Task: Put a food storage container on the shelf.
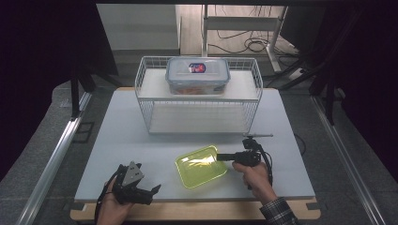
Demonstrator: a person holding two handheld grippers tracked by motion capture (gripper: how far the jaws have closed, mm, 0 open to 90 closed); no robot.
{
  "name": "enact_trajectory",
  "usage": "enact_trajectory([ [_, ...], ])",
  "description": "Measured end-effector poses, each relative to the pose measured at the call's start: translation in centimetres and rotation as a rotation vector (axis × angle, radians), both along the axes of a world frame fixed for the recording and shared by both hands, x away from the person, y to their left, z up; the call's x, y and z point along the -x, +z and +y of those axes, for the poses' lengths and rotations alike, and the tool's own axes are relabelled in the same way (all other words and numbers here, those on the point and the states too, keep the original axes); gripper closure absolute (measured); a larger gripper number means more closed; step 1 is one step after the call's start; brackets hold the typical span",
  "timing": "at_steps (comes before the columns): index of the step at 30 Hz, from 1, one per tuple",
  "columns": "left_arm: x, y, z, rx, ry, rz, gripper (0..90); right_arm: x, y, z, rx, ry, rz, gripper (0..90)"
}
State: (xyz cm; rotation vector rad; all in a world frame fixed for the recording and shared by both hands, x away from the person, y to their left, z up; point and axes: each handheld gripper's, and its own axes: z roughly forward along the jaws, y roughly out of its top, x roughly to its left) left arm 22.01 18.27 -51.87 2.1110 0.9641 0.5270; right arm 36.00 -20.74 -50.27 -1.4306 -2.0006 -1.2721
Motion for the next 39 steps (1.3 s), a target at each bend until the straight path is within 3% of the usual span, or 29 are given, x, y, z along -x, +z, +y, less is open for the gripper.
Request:
enact_trajectory([
  [13, -0.1, -0.2, 0.0, 0.017, -0.003, 0.012, 0.8, -0.3, 4.1, -0.9, -0.030, -0.014, -0.089, 80.1],
  [28, -0.1, -0.2, 0.0, 0.021, -0.003, 0.012, 0.8, -0.8, 8.9, -1.5, -0.079, -0.033, -0.134, 80.2],
  [39, -0.2, -0.3, 0.0, 0.013, -0.007, 0.017, 0.8, -1.7, 13.2, -1.9, -0.091, -0.065, -0.207, 80.2],
])
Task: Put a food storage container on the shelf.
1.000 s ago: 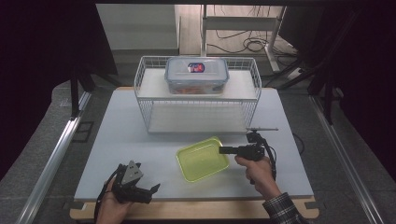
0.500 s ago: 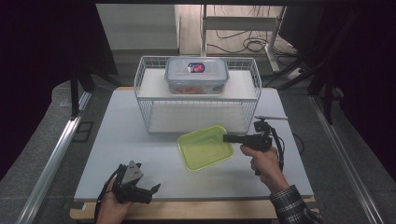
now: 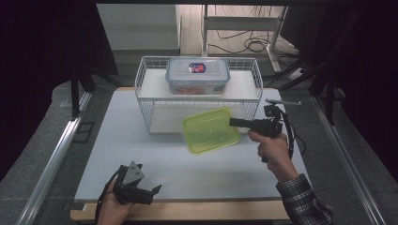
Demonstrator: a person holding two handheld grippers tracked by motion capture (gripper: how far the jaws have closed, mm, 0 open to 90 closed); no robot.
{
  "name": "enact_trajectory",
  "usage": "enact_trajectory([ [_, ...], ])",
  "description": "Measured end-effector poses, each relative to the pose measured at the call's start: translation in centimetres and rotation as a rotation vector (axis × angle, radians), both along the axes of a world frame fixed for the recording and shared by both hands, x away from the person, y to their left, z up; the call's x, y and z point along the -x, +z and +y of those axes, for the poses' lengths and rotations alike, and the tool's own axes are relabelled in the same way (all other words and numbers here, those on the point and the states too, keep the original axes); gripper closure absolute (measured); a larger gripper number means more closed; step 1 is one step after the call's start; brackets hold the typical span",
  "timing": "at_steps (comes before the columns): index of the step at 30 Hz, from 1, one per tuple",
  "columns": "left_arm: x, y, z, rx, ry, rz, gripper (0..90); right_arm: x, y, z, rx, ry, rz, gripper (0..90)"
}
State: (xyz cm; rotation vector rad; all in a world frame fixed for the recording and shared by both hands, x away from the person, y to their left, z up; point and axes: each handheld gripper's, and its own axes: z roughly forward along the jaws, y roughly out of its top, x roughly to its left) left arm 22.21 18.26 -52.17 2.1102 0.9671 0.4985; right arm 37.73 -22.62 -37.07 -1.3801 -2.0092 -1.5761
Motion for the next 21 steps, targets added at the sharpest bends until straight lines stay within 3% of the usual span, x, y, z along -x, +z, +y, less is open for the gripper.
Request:
enact_trajectory([
  [12, 0.0, -0.1, -0.1, 0.001, 0.001, 0.003, 0.9, -1.0, 3.5, 0.3, -0.019, -0.023, -0.043, 80.2],
  [21, -0.1, -0.2, -0.2, 0.003, 0.000, 0.009, 0.9, -1.6, 4.8, 0.6, -0.033, -0.033, -0.057, 80.2],
])
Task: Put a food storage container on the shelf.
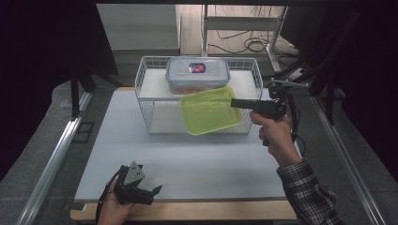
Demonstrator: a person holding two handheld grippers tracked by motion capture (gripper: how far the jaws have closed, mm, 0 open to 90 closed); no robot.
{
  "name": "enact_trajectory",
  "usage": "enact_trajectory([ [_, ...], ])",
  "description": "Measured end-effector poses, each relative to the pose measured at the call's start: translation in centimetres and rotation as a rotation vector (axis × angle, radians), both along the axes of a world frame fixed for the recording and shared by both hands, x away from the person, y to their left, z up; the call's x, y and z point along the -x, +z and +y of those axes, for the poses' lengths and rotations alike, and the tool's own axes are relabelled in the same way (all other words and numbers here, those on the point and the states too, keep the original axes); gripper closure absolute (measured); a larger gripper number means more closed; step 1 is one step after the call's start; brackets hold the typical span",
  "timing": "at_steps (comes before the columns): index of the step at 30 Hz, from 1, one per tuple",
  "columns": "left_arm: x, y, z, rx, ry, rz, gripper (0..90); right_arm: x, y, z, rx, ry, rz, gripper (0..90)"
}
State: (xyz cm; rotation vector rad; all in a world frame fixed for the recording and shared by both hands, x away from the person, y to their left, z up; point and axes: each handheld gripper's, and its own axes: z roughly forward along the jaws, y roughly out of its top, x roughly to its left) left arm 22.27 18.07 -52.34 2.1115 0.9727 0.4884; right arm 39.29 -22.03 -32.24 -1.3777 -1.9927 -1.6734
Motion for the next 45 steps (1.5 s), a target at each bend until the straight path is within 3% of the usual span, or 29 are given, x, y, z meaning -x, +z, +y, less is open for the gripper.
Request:
enact_trajectory([
  [18, 0.0, 0.1, 0.2, 0.018, -0.001, 0.004, 0.9, -1.9, 3.4, 1.1, -0.021, -0.047, -0.051, 80.2],
  [45, 0.1, 0.1, 0.2, 0.026, -0.006, 0.004, 0.9, -5.3, 6.0, 3.6, -0.010, -0.145, -0.093, 80.2],
])
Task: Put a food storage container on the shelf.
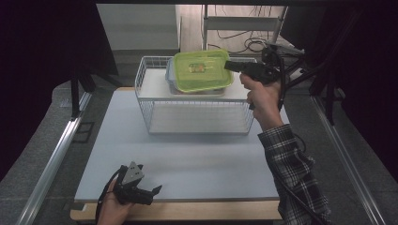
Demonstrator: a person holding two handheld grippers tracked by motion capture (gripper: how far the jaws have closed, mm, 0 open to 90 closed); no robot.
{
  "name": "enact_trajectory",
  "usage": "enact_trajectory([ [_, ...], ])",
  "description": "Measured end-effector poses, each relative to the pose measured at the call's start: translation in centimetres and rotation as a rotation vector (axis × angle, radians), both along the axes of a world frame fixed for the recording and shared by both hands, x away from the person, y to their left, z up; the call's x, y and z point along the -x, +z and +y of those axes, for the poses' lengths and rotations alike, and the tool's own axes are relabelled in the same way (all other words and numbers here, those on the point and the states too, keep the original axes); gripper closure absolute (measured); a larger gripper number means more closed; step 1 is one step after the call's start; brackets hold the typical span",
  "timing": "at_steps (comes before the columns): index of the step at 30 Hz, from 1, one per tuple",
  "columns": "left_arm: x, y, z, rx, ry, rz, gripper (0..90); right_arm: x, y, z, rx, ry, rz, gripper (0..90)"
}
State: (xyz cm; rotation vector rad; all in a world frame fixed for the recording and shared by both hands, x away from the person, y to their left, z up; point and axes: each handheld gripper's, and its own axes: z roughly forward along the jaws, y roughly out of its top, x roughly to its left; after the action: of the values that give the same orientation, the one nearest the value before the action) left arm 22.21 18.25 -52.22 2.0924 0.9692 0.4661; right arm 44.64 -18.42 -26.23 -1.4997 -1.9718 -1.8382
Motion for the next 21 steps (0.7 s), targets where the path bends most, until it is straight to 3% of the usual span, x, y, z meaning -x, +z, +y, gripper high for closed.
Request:
enact_trajectory([
  [21, 0.0, 0.0, 0.0, 0.000, -0.005, 0.001, 0.9, -2.1, 0.9, 2.1, 0.024, -0.080, -0.029, 80.2],
])
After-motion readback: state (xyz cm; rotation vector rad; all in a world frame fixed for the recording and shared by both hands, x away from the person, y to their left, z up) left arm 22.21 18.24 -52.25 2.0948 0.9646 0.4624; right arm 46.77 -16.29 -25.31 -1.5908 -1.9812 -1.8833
